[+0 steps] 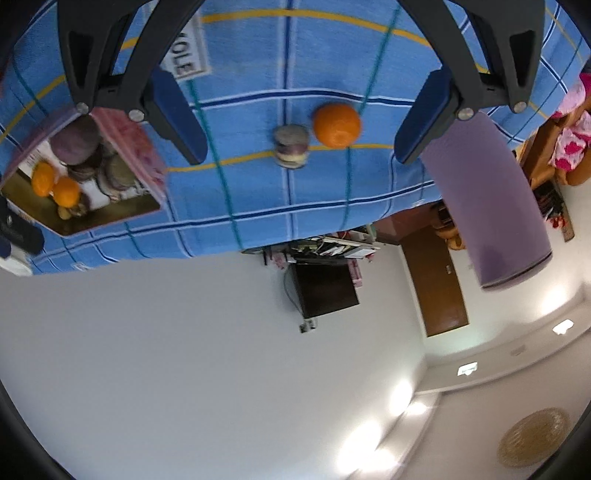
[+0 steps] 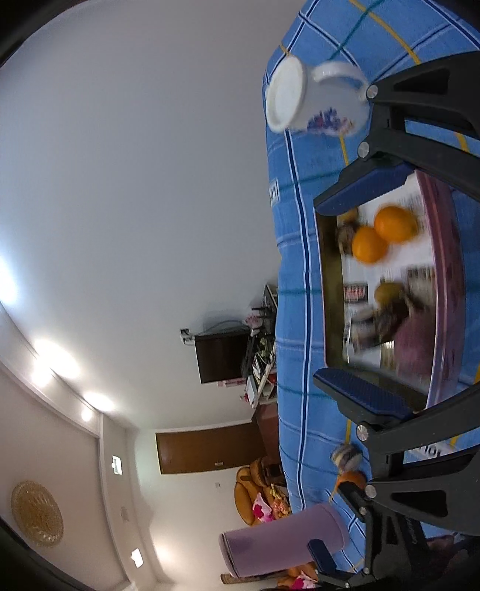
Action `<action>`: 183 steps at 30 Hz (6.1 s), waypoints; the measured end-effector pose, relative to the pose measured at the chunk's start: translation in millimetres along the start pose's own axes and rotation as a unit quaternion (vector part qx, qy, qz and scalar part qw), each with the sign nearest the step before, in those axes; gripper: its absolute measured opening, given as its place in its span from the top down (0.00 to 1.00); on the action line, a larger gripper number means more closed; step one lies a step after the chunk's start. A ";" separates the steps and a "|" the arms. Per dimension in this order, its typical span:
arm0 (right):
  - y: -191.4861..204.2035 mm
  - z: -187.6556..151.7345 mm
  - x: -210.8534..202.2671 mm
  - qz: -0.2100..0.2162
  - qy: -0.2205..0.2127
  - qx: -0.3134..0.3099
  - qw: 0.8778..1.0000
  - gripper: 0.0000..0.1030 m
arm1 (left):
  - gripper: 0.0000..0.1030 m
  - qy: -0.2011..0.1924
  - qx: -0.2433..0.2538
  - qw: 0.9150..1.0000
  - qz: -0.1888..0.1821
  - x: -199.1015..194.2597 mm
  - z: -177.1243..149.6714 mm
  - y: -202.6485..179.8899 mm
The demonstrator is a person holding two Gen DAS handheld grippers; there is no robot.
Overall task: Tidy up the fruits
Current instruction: 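Withdraw both open tools from the tin toward the remaining fruits, then move the right tool down and close it on the striped round fruit, then lift the striped fruit with the right tool while the left tool grasps the orange, then carry the striped fruit and orange in both tools over the pink tin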
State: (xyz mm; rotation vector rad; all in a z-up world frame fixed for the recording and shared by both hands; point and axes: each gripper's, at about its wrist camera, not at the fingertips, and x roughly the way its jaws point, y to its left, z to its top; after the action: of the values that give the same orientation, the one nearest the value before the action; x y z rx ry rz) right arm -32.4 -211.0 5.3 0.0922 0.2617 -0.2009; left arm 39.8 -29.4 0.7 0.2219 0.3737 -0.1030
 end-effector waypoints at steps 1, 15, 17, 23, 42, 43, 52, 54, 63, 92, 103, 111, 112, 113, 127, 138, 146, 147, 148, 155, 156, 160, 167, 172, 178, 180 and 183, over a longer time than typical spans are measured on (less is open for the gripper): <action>8.1 -0.3 0.9 0.003 -0.001 -0.005 1.000 0.17 | 0.00 0.000 -0.002 1.000 0.001 1.4 -0.3 3.8; 92.7 -1.3 19.8 0.058 0.011 -0.019 0.998 0.17 | 0.00 -0.007 -0.074 0.997 0.028 20.6 -7.1 78.7; 105.0 -1.5 22.3 0.068 0.014 -0.022 0.997 0.17 | 0.00 -0.001 -0.084 0.996 0.024 23.9 -8.8 86.6; 128.0 -1.0 32.2 0.086 0.024 -0.018 0.996 0.17 | 0.00 0.021 -0.078 0.995 0.054 35.6 -11.0 98.8; 163.3 -7.6 113.8 0.138 0.178 -0.044 0.973 0.17 | 0.00 0.131 -0.107 0.978 0.125 73.8 -25.9 148.5; 166.2 -8.5 117.9 0.141 0.184 -0.042 0.972 0.17 | 0.00 0.133 -0.109 0.977 0.125 74.9 -26.3 149.0; 190.5 -23.9 178.3 0.145 0.291 -0.035 0.945 0.40 | 0.00 0.144 -0.113 0.974 0.132 77.2 -27.4 157.5; 192.7 -25.7 184.1 0.140 0.302 -0.036 0.942 0.41 | 0.00 0.143 -0.119 0.973 0.135 77.4 -27.1 161.1; 193.8 -23.3 203.0 0.135 0.342 -0.030 0.929 0.42 | 0.00 0.140 -0.125 0.973 0.137 75.6 -28.2 165.8; 158.8 -20.7 77.0 0.175 0.191 -0.103 0.960 0.62 | 0.00 0.104 -0.091 0.989 0.043 66.3 -20.9 143.1; 123.9 -13.7 27.1 0.179 0.104 -0.105 0.973 0.62 | 0.08 0.141 -0.093 0.982 -0.080 81.9 -9.8 97.8; 79.1 1.6 31.4 0.231 0.113 0.000 0.966 0.62 | 0.28 0.223 -0.059 0.971 -0.062 126.8 -13.7 63.2; 71.4 3.4 29.5 0.236 0.113 0.013 0.965 0.62 | 0.31 0.234 -0.062 0.968 -0.068 131.4 -15.0 62.8; 61.7 4.1 26.7 0.240 0.113 0.026 0.964 0.62 | 0.40 0.243 -0.064 0.965 -0.076 135.1 -16.3 62.8; 80.6 -37.7 14.9 0.252 0.243 -0.056 0.935 0.36 | 0.52 0.171 -0.134 0.969 -0.120 100.7 -19.5 88.5; 80.5 -55.6 58.9 0.208 0.304 -0.067 0.927 0.36 | 0.52 0.126 -0.104 0.984 -0.078 56.6 -15.8 67.9; 96.8 -61.4 57.5 0.209 0.312 -0.126 0.918 0.62 | 0.52 0.103 -0.088 0.988 -0.071 42.5 -12.8 53.7; 98.1 -61.4 56.5 0.208 0.309 -0.129 0.919 0.62 | 0.52 0.100 -0.090 0.989 -0.069 41.1 -12.7 53.4; 97.9 -60.9 55.1 0.210 0.305 -0.128 0.920 0.62 | 0.52 0.098 -0.091 0.989 -0.065 39.3 -12.9 52.9; 66.5 -26.5 27.5 0.229 0.179 -0.069 0.954 0.62 | 0.52 0.078 -0.089 0.993 -0.025 25.1 -11.7 43.5; 61.8 -21.9 24.0 0.229 0.164 -0.064 0.957 0.62 | 0.52 0.078 -0.088 0.993 -0.022 23.6 -11.5 41.4; 48.5 -11.6 14.7 0.214 0.124 -0.057 0.967 0.62 | 0.52 0.074 -0.082 0.994 -0.012 16.9 -11.2 30.5; 36.0 -6.6 9.3 0.188 0.104 -0.055 0.975 0.62 | 0.52 0.069 -0.070 0.995 -0.012 5.1 -10.0 8.1; 32.1 -5.5 2.7 0.180 0.085 -0.064 0.978 0.62 | 0.52 0.070 -0.070 0.995 -0.015 1.8 -9.0 0.0; 24.5 -3.2 1.8 0.164 0.068 -0.078 0.981 0.62 | 0.52 0.072 -0.063 0.995 -0.019 -2.1 -8.8 -12.6; 18.6 -3.1 4.9 0.159 0.069 -0.078 0.982 0.62 | 0.52 0.073 -0.063 0.995 -0.021 -3.1 -8.5 -15.7; 8.5 -0.7 6.7 0.154 0.068 -0.073 0.983 0.62 | 0.52 0.073 -0.061 0.995 -0.027 -5.0 -7.3 -22.1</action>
State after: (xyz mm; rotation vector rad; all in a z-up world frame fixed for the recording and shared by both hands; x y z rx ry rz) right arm -24.4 -203.9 3.4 -0.0006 0.3940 0.1336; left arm 29.5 -48.9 -8.4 0.0991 0.5297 -0.1162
